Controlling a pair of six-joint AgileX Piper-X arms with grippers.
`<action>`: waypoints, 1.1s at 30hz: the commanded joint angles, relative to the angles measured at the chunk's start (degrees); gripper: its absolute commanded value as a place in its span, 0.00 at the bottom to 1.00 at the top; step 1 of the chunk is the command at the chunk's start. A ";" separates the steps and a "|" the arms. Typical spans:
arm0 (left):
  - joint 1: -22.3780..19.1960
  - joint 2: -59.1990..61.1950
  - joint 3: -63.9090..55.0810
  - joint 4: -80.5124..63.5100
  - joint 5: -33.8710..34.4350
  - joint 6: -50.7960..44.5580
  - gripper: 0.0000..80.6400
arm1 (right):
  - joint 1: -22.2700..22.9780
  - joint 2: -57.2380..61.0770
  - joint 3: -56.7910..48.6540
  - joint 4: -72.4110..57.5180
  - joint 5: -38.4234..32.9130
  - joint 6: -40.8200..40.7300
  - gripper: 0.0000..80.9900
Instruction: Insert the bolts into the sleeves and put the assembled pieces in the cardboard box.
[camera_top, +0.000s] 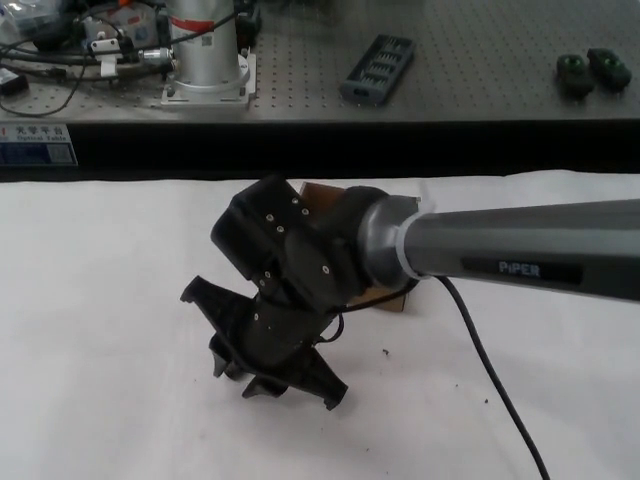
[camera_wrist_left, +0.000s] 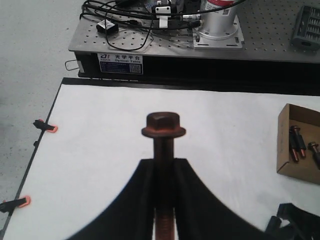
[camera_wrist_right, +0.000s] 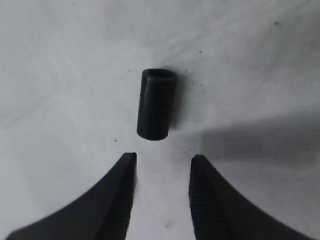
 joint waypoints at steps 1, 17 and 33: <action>0.15 -3.02 -0.39 2.99 -0.33 0.40 0.01 | -1.16 1.47 -2.40 0.22 1.22 4.88 0.35; 0.15 -9.06 -0.39 7.28 -1.22 1.28 0.01 | -1.86 6.19 -8.11 1.95 1.34 5.64 0.31; 0.15 -8.94 -0.39 8.79 -1.22 1.28 0.01 | -5.11 6.03 -8.11 6.50 -1.75 -8.73 0.03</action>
